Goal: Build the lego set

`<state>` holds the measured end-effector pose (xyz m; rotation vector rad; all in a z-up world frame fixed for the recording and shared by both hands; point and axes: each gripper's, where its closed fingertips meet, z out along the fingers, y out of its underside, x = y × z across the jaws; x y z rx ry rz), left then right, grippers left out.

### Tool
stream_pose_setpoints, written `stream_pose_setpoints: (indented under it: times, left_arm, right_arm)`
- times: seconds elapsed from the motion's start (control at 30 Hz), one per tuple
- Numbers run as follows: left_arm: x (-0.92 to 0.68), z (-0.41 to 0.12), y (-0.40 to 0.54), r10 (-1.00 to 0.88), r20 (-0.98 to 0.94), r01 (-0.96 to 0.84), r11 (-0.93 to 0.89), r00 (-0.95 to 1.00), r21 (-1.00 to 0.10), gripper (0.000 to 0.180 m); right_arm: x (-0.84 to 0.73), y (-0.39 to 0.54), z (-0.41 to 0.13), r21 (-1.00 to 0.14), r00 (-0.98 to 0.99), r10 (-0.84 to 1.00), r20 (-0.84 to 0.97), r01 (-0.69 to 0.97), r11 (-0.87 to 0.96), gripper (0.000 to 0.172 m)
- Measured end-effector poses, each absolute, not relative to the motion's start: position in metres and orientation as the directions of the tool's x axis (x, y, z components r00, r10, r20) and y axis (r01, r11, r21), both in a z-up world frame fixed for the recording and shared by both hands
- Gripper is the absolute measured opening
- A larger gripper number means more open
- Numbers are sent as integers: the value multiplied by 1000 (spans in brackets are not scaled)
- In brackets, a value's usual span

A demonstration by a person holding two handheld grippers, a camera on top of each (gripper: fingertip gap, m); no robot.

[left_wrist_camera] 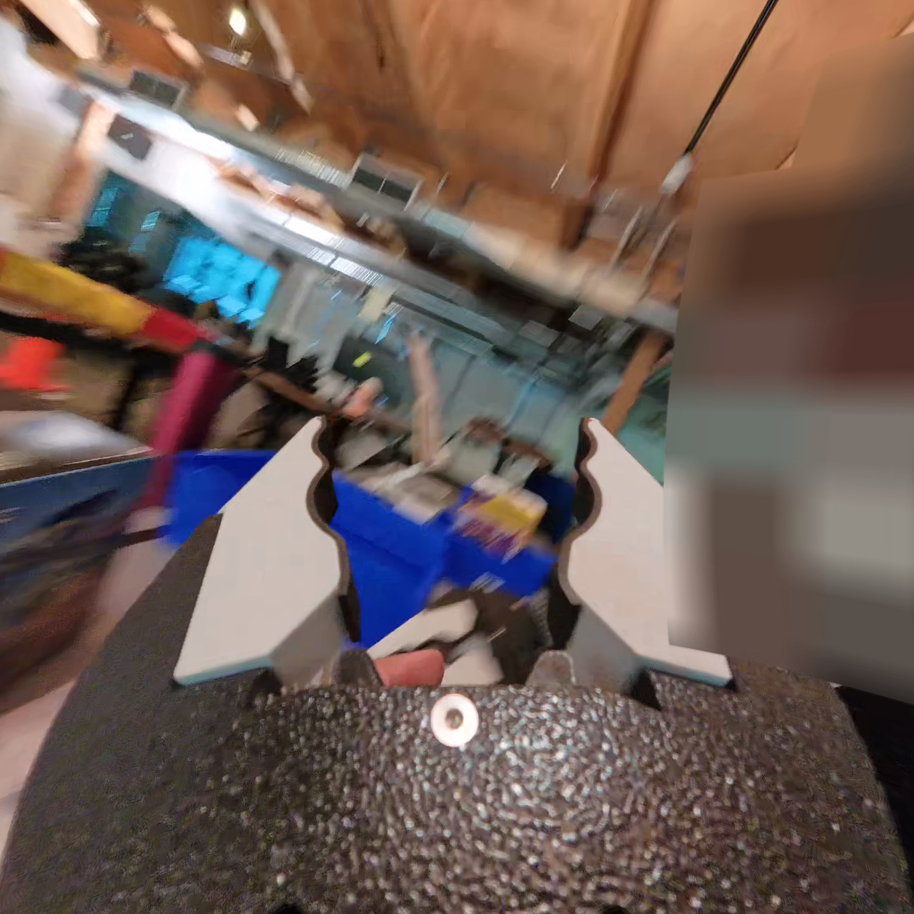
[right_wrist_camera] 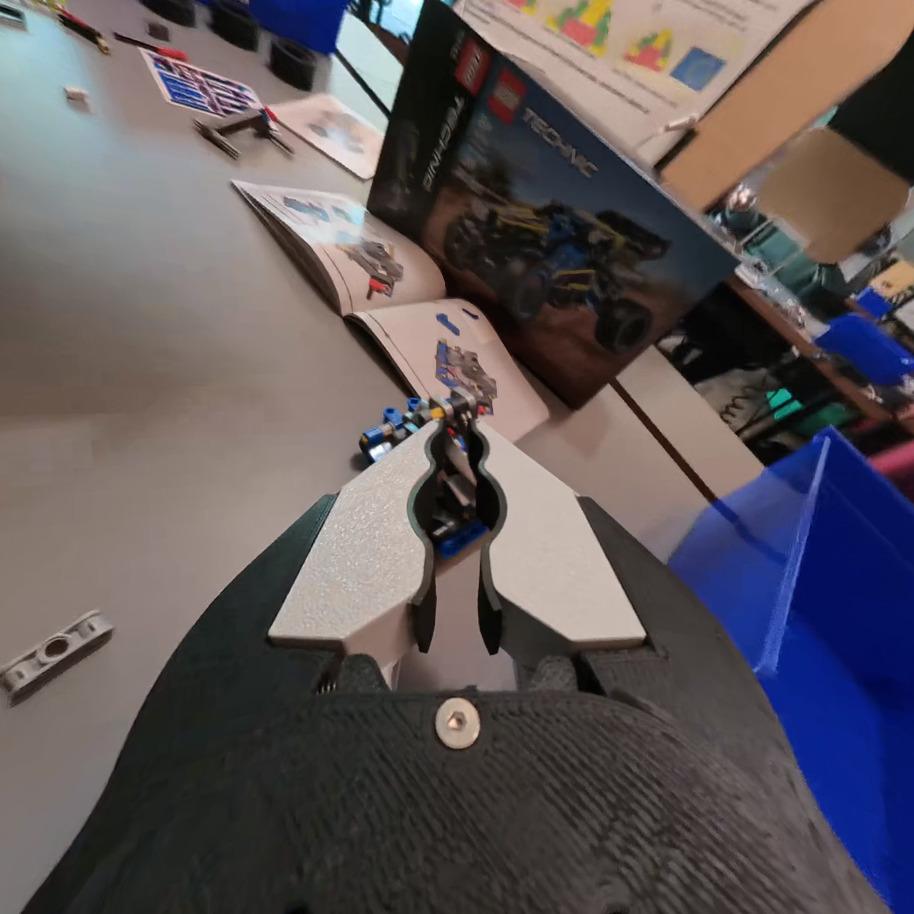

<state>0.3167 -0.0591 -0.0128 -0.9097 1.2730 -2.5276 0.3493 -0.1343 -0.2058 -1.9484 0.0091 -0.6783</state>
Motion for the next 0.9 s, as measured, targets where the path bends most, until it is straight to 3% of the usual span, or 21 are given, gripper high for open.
stream_pose_setpoints:
  times: [0.03,0.1,0.17,0.23,0.3,0.4,0.53,0.8,0.9]
  left_arm:
    - [332,-39,-60,-518,383,-99,-493,-765,-864,83]
    - [348,-91,-66,-650,190,-111,-161,-735,-981,85]
    - [347,-125,-68,-652,-20,-96,141,-758,-985,79]
    - [348,-123,-56,-667,-225,42,279,-711,-959,78]
    - [345,-120,-38,-667,-314,96,342,-676,-935,67]
    - [342,-153,-8,-681,-287,-44,425,-674,-904,91]
    - [314,-203,-22,-649,-220,-122,439,-728,-890,89]
    - [288,-242,-48,-463,-571,109,705,-677,-701,70]
    - [284,-239,-52,-422,-657,201,726,-625,-658,62]
  right_arm:
    - [353,-137,-208,-828,833,-309,459,275,-489,5]
    - [358,-140,-213,-792,804,-310,507,293,-535,12]
    - [356,-139,-213,-769,789,-289,542,328,-549,13]
    - [352,-136,-213,-770,798,-266,541,343,-538,15]
    - [350,-136,-216,-768,811,-239,533,346,-539,16]
    - [351,-138,-220,-759,810,-227,541,353,-548,21]
    - [349,-131,-216,-714,754,-192,628,460,-529,22]
    - [344,-123,-180,-721,660,-294,691,608,-331,16]
    - [356,-130,-176,-705,602,-367,709,617,-350,20]
